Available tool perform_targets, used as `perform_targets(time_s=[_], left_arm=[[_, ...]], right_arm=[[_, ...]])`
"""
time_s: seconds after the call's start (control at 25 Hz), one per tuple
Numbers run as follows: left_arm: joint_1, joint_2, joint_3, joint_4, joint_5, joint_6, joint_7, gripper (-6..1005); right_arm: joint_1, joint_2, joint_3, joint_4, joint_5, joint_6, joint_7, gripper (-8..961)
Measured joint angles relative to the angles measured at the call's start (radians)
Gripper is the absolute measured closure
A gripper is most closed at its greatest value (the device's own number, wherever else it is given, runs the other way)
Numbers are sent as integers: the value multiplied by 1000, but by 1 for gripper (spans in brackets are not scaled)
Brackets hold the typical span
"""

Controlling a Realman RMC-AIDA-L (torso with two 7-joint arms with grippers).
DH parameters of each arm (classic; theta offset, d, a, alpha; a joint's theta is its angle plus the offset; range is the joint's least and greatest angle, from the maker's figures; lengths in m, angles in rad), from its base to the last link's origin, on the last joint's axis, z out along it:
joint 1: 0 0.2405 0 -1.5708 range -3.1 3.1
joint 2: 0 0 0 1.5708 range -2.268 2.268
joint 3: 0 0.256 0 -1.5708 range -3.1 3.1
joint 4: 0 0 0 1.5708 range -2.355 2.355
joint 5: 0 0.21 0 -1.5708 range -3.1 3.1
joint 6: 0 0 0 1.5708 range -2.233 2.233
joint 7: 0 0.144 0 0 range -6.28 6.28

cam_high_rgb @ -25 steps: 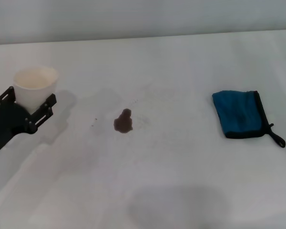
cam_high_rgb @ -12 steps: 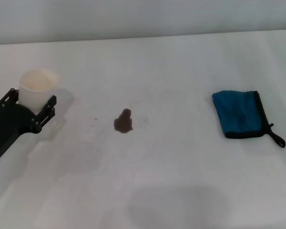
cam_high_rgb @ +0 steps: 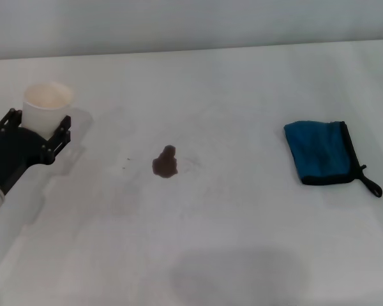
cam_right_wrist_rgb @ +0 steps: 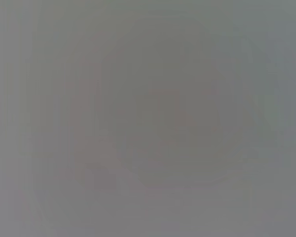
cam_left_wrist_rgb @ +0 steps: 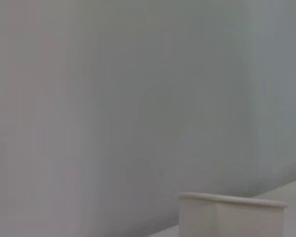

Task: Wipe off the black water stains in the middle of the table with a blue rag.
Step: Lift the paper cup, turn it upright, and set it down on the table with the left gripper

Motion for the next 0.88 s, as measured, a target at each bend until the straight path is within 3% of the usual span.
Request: perform_targets(time_s=[0.28, 0.88], left_arm=[[-20, -3, -5, 44, -8, -149, 16, 303], [16, -8, 3, 126, -9, -158, 23, 303]], right_arm=[[34, 1, 0, -14, 0, -19, 1, 339], [43, 3, 0, -40, -2, -75, 13, 339]])
